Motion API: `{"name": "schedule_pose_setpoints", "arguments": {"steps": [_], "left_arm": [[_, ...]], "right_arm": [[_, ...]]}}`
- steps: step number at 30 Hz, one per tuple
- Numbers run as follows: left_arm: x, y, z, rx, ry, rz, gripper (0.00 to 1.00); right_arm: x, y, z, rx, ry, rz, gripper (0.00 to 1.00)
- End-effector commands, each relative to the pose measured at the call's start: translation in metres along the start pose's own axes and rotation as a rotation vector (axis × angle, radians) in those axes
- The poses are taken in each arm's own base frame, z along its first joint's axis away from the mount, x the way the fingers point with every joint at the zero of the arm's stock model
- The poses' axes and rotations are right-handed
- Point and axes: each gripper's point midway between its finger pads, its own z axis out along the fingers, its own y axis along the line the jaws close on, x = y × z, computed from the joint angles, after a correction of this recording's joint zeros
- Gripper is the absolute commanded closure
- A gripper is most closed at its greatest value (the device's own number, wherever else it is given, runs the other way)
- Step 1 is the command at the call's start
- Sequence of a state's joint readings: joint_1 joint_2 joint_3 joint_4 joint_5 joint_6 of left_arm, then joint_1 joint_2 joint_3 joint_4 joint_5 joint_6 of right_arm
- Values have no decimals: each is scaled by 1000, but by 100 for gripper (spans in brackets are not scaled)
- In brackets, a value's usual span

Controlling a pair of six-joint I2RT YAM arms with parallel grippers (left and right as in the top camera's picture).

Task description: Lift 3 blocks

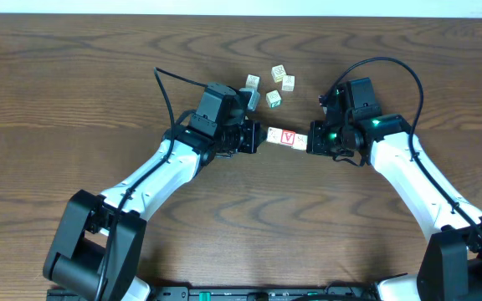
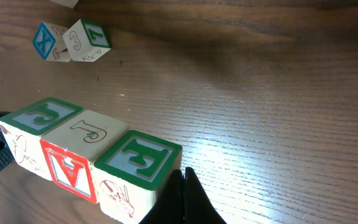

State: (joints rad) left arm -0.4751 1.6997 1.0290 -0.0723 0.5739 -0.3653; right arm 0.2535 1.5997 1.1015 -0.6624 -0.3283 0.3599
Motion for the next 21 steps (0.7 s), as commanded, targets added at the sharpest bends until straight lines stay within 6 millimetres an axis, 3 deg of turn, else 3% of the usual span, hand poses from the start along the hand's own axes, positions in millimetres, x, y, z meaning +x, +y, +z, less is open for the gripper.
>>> {"name": "schedule_pose_setpoints", "arguments": {"steps": [1, 21], "left_arm": [[7, -74, -2, 243, 61, 111, 92], [9, -73, -2, 239, 69, 116, 93]], "right_arm": [[11, 83, -21, -332, 61, -100, 99], [11, 79, -19, -303, 57, -104, 99]]}}
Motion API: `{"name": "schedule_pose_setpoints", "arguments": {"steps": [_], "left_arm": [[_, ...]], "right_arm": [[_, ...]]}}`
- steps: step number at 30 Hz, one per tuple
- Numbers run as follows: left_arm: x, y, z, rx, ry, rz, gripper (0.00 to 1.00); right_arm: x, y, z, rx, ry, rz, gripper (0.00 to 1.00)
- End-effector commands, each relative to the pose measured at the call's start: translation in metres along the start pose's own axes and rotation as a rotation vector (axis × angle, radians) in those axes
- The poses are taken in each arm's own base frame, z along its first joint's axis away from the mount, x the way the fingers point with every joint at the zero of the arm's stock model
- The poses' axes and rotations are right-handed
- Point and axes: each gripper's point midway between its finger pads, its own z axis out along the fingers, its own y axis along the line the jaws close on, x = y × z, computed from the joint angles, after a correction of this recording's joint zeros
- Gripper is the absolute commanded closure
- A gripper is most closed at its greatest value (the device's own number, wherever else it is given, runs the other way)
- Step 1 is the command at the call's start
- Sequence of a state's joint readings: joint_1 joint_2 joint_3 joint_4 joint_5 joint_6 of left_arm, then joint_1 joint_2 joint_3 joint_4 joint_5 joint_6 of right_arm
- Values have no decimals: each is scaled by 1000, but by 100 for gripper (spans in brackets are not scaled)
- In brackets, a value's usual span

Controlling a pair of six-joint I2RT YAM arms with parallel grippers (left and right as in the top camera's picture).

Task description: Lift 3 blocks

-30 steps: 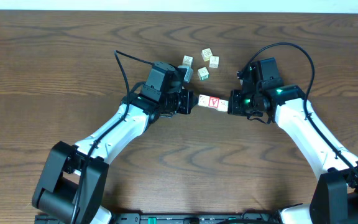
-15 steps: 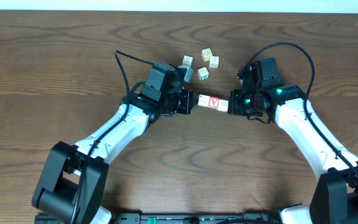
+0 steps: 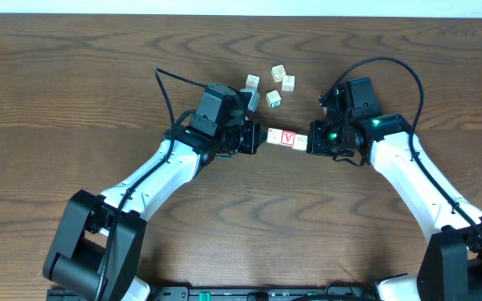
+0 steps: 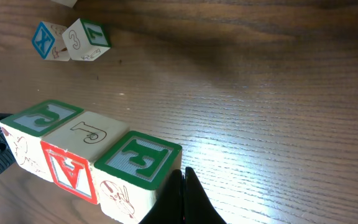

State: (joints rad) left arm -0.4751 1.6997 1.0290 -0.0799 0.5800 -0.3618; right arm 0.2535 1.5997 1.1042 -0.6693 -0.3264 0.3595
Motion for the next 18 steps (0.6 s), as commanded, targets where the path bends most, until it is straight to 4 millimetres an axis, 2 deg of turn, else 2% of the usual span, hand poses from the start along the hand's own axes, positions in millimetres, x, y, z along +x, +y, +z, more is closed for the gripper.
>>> {"name": "schedule_pose_setpoints", "arguments": {"steps": [1, 8, 18], "left_arm": [[8, -73, -2, 235, 62, 120, 93], [14, -63, 2, 199, 85, 106, 93], [17, -56, 4, 170, 92, 101, 93]], "right_arm": [[10, 78, -18, -297, 50, -105, 99], [10, 73, -15, -275, 53, -99, 99], [17, 64, 4, -252, 110, -79, 99]]}}
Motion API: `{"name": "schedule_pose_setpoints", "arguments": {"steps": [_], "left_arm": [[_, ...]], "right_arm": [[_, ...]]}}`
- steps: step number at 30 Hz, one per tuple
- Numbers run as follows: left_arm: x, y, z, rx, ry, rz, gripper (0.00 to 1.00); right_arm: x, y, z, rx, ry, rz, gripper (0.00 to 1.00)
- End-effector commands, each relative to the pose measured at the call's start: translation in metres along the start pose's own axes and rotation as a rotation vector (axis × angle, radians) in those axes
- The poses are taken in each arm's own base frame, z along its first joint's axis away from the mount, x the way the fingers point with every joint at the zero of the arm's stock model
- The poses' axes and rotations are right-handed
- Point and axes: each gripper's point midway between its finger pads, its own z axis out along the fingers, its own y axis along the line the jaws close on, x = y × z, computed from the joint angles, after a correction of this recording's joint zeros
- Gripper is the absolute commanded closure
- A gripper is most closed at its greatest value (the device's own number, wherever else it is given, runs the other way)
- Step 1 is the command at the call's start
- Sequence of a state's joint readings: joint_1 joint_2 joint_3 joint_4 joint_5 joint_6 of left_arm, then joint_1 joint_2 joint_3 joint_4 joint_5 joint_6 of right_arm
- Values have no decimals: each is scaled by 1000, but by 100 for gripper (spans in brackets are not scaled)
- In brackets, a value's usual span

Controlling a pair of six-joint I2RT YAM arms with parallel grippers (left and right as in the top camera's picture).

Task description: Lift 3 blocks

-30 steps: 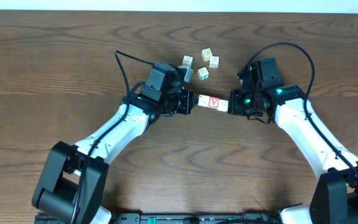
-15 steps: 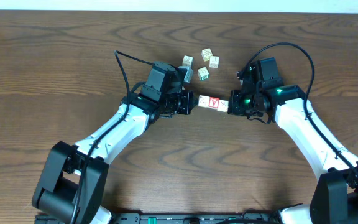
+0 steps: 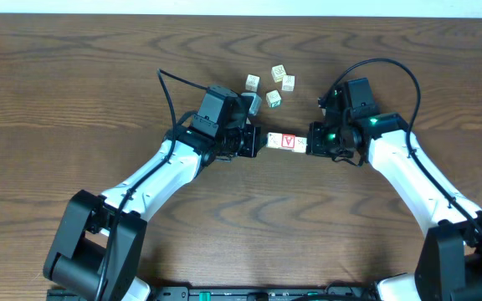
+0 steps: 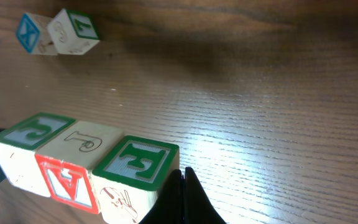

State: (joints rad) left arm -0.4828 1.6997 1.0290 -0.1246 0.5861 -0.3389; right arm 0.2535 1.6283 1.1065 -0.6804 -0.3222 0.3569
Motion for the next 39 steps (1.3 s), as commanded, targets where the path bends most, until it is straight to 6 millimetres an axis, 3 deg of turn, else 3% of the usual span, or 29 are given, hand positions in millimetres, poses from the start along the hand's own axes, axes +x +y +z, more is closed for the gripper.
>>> {"name": "schedule_pose_setpoints", "arguments": {"steps": [1, 29, 39], "left_arm": [[6, -57, 3, 174, 52, 101, 93], [22, -45, 14, 131, 90, 85, 93], [22, -40, 16, 103, 88, 80, 93]], "right_arm": [[13, 68, -5, -263, 77, -93, 99], [12, 64, -2, -240, 73, -99, 99], [15, 59, 9, -224, 101, -85, 99]]}}
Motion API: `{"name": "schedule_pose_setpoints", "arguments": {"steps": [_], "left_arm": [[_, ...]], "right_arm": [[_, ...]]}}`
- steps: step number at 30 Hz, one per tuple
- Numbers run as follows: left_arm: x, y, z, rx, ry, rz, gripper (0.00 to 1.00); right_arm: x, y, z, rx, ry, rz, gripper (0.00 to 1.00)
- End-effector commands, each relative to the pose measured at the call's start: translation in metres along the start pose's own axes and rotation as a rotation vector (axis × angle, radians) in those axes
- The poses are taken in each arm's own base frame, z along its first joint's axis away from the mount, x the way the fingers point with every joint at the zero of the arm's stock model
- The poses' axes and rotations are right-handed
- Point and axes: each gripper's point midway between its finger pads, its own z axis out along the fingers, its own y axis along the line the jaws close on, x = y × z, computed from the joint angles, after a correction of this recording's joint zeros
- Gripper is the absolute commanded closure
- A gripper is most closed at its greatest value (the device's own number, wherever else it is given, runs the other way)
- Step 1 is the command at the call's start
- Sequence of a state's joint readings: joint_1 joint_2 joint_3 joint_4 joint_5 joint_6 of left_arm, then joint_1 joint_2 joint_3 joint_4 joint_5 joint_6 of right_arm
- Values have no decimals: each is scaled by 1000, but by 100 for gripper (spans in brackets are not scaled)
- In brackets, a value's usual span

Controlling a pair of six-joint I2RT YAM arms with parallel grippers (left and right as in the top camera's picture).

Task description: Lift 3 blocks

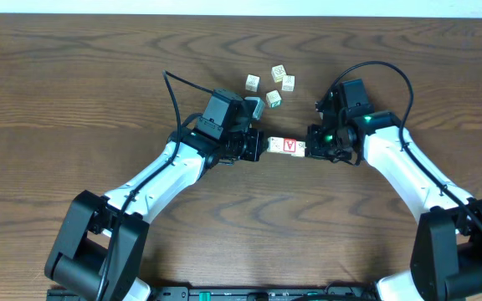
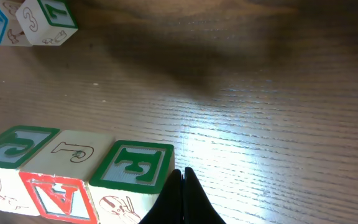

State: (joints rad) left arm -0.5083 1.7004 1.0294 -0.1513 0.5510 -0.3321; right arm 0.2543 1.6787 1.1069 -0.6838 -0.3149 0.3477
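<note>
Three lettered blocks sit end to end in a row (image 1: 284,146), pressed between my two grippers. The left gripper (image 1: 260,148) butts against the row's left end, its fingers looking together. My right gripper (image 2: 182,190) is shut, its joined tips pushing on the green E block (image 2: 132,167). Beside that are the middle block with a red A (image 2: 64,171) and the green J block (image 2: 11,142). In the right wrist view the row seems to hang a little above the wood.
Several loose blocks lie behind the row: one (image 1: 252,81), another (image 1: 279,72), a third (image 1: 273,99) and more close by. A blue X block and a 3/7 block (image 2: 45,22) show at the top left. The left arm's cable (image 1: 174,84) loops over the table.
Both grippers and the pinched row have shifted slightly toward the front of the table. The row now lies level. In the right wrist view the loose blocks have moved up and left.
The row of three was squeezed between the two shut grippers at every earlier moment, slanting a little in the overhead view. It stayed put at first, then stood straighter and nearer the front, and now it is level with the table looking farther below.
</note>
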Motion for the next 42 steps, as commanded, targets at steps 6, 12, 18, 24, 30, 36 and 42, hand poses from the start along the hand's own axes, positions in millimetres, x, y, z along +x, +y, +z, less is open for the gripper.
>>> {"name": "schedule_pose_setpoints", "arguments": {"steps": [6, 12, 18, 24, 30, 36, 42], "left_arm": [[19, -32, 19, 123, 88, 55, 93], [25, -26, 26, 114, 110, 41, 93], [27, -23, 29, 110, 118, 36, 93], [27, -23, 29, 109, 120, 35, 93], [29, -25, 30, 111, 123, 39, 93], [30, -26, 31, 112, 126, 42, 93], [30, -26, 31, 113, 127, 42, 93]], "right_arm": [[10, 67, -7, -247, 56, -101, 99], [9, 66, -7, -240, 53, -108, 99], [9, 65, -6, -232, 51, -108, 99], [9, 64, -6, -229, 50, -108, 99], [12, 64, -1, -222, 64, -113, 99], [16, 62, 11, -208, 90, -111, 99], [16, 59, 16, -203, 102, -106, 99]]}}
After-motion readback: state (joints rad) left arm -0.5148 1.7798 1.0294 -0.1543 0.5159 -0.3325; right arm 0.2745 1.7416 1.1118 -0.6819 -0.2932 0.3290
